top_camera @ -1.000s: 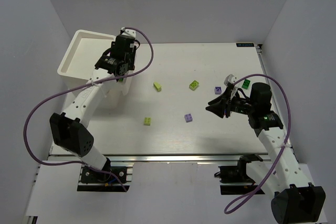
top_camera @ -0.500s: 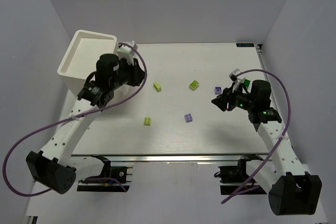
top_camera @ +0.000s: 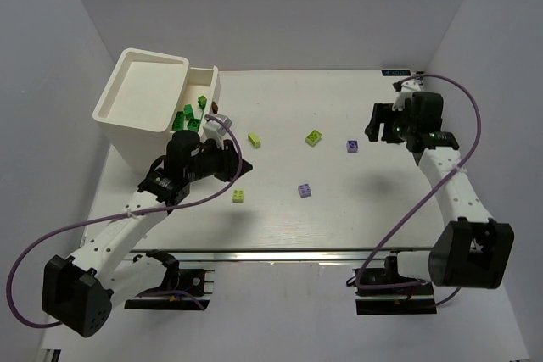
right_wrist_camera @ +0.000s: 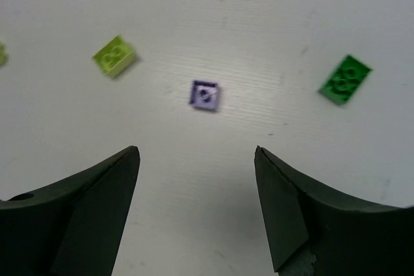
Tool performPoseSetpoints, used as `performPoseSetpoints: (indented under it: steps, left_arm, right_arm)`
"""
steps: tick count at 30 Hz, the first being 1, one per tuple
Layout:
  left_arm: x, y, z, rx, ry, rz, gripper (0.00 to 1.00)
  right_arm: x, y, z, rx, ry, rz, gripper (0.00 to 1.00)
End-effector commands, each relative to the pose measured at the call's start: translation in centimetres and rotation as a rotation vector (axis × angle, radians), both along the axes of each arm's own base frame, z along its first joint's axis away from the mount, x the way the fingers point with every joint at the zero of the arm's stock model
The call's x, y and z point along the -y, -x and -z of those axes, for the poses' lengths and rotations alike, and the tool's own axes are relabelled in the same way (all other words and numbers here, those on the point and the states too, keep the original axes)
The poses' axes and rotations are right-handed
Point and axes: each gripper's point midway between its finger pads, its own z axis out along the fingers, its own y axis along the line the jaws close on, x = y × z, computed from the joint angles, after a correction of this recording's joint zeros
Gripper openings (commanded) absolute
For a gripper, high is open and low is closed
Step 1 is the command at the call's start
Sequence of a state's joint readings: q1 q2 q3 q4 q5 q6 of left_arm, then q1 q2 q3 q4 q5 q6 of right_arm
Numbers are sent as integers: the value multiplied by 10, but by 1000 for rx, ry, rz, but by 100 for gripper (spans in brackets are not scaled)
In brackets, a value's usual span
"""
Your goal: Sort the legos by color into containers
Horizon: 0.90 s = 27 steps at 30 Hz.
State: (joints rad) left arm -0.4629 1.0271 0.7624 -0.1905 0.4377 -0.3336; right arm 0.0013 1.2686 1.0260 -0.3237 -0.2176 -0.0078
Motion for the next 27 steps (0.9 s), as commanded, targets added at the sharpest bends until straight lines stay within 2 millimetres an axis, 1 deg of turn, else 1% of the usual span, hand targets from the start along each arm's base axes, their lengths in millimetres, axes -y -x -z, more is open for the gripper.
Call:
performPoseSetpoints:
  steps: [1,2,4,5,6,7,8,9,10,11,12,13,14,15,16,17,18,19,20,21,25,26,27]
  left_arm:
    - [4,2,-8,84,27,28,31]
    - [5,6,2,74,19,36,31]
    - [4,5,8,76,13,29,31]
    - [6,9,13,78,-4,46,32]
    - [6,8,14,76,-8,40,32]
    - [5,6,14,80,-18,37,32]
    - [5,8,17,82,-39,45,32]
    - [3,6,19,76,-50,28,33]
    - [4,5,16,80,-48,33,33]
    - [5,6,15,83,-45,44,33]
    - [8,9,16,81,-41,55,33]
    - [8,9,16,81,-40,54,33]
    - [8,10,16,80,-34,53,33]
    - [8,10,17,79,-31,53,33]
    - [8,11,15,87,-23,52,34]
    - [10,14,15,92,-15,59,34]
    - [10,15,14,95,-9,60,34]
    - [10,15,14,95,-5,62,35]
    - [10,15,15,95,-5,61,35]
    - [10,16,15,95,-5,62,35]
    - [13,19,16,89,0,75,35]
    - [13,19,16,90,2,75,36]
    - [13,19,15,92,4,74,35]
  right_arm:
    - [55,-18,14,-101,138,239,78]
    - [61,-26,19,-122,156,254,78]
    - [73,-31,25,-140,172,289,79]
    - [79,-41,31,-161,189,307,80]
    - [79,-41,39,-182,191,305,80]
    - [83,-46,37,-186,198,319,81]
    - [86,-48,39,-199,200,325,81]
    - [91,-52,48,-218,205,337,82]
    - [95,-58,46,-208,217,352,82]
    - [97,-60,49,-217,219,356,82]
    - [100,-64,60,-239,221,361,82]
    - [101,-66,63,-249,220,361,82]
    - [102,-72,62,-244,219,361,82]
    - [105,-76,73,-269,221,366,82]
    - [108,-78,75,-273,227,372,82]
    - [112,-87,73,-260,231,392,82]
    - [118,-90,84,-290,246,410,82]
    - [119,-91,88,-309,247,416,82]
    - [123,-100,83,-292,250,430,82]
    - [126,-102,93,-317,259,439,82]
    - [132,-112,107,-334,263,439,82]
    - [133,-114,114,-346,264,437,82]
    - [132,-117,115,-343,261,434,82]
